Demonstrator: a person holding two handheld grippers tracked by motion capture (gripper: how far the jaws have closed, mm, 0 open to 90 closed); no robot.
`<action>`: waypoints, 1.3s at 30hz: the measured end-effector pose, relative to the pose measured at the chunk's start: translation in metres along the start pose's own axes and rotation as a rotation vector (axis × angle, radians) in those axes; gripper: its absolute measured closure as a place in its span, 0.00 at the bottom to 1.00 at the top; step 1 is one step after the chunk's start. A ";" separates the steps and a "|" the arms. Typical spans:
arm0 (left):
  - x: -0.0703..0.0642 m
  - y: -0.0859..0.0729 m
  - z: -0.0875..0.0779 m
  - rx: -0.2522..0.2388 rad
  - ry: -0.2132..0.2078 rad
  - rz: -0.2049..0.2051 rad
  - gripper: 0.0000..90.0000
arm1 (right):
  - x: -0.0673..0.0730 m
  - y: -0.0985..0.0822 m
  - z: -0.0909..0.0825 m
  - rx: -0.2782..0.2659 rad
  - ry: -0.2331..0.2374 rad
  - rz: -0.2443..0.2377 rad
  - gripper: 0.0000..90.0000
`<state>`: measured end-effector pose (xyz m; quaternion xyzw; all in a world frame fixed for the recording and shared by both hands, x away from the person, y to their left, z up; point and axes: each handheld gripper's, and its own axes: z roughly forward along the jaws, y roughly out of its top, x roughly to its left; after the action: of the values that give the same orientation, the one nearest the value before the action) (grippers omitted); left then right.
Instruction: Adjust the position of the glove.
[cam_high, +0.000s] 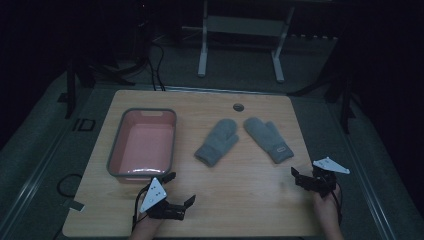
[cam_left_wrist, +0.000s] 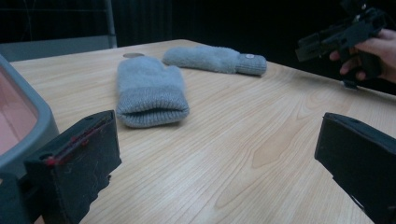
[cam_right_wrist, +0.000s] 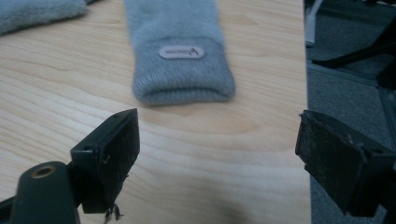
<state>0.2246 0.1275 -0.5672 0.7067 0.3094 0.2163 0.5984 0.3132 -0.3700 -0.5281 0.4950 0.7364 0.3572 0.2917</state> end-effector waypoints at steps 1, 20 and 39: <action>0.000 0.000 0.000 -0.001 -0.002 -0.004 0.00 | 0.000 0.004 0.001 0.009 0.021 -0.001 0.17; 0.001 0.000 0.002 0.027 -0.018 -0.016 0.00 | 0.031 0.087 0.026 -0.015 0.275 -0.114 0.16; -0.002 0.002 0.001 0.033 -0.017 0.011 0.00 | 0.076 0.140 0.085 0.027 0.419 -0.208 0.24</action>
<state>0.2245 0.1254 -0.5658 0.7198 0.3040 0.2084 0.5882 0.4266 -0.2426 -0.4687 0.3353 0.8325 0.4104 0.1614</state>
